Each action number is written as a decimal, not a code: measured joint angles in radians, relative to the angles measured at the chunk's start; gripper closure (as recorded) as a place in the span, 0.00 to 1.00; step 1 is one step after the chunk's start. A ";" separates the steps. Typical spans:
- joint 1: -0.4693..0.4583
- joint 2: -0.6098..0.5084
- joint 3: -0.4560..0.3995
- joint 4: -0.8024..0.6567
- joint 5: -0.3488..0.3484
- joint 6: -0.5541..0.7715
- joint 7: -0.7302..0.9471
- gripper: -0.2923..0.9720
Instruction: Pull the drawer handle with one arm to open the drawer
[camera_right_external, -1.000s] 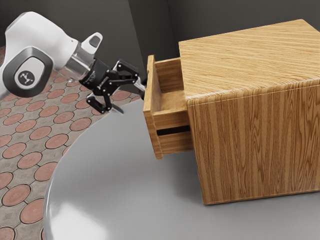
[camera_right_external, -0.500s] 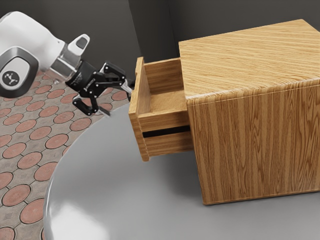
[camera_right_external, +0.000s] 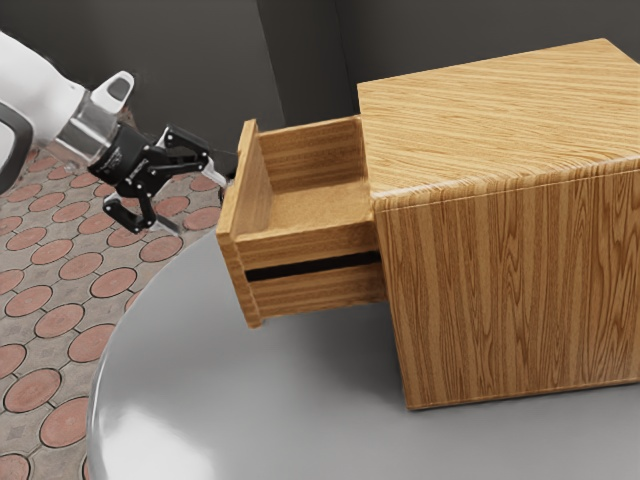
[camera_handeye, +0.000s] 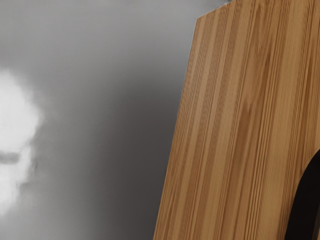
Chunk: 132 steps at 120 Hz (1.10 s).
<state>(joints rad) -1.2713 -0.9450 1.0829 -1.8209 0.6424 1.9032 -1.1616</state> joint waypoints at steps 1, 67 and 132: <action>0.020 0.000 -0.010 -0.006 -0.003 -0.001 0.000 0.24; 0.885 0.272 -0.733 0.185 -0.320 -0.541 -0.227 0.23; 0.884 0.781 -0.592 0.337 -0.575 -0.590 -0.449 0.23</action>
<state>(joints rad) -0.3871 -0.1645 0.4910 -1.4839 0.0674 1.3132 -1.6104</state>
